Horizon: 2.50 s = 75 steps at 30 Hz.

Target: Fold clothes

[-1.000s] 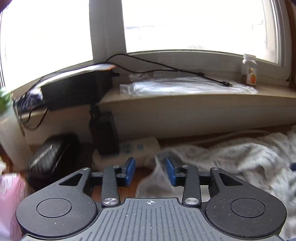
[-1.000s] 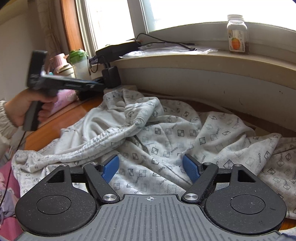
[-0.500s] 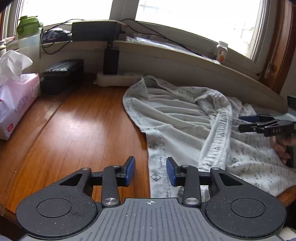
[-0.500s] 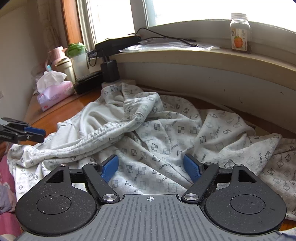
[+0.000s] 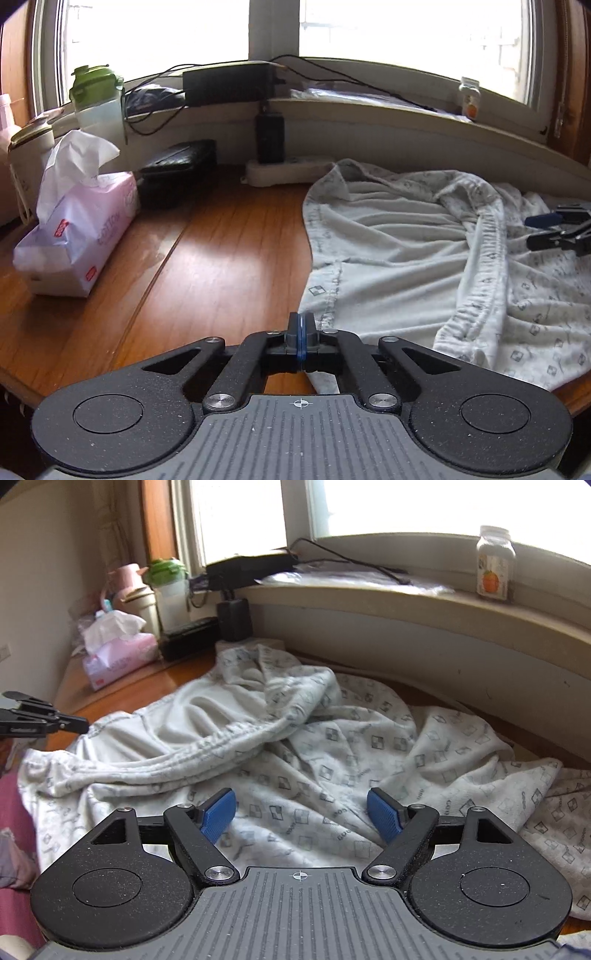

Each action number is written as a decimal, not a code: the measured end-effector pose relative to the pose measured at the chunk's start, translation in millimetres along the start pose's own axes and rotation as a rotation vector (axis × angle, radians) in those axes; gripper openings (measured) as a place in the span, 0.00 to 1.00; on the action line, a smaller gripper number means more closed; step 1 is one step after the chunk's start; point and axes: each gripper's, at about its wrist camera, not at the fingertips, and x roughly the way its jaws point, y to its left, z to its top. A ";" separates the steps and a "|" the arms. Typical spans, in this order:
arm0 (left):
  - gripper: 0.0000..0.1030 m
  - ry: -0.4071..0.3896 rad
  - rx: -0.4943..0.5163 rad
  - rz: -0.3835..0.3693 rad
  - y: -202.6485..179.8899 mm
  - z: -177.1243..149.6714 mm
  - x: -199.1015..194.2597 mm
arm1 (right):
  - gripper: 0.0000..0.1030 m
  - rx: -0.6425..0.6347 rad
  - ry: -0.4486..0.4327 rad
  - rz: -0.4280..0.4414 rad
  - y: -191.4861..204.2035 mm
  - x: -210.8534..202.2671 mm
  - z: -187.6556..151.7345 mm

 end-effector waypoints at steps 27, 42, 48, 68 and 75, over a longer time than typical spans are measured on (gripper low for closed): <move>0.29 0.031 0.041 -0.195 -74.0 -13.3 -19.3 | 0.83 0.002 0.038 -0.067 -34.4 -19.6 -25.4; 0.08 0.088 -0.048 -0.067 -3.4 -37.2 -82.0 | 0.84 -0.019 -0.020 -0.039 -38.6 -50.3 -10.9; 0.23 0.060 -0.025 -0.026 -9.4 -27.2 -70.8 | 0.84 -0.033 0.044 -0.071 -47.2 -34.5 -26.1; 0.28 -0.079 -0.036 -0.157 -60.1 110.4 96.3 | 0.85 -0.039 0.050 -0.083 -48.6 -32.4 -39.5; 0.28 -0.004 0.070 -0.244 -109.8 108.9 128.5 | 0.85 -0.034 0.048 -0.086 -49.6 -33.5 -39.8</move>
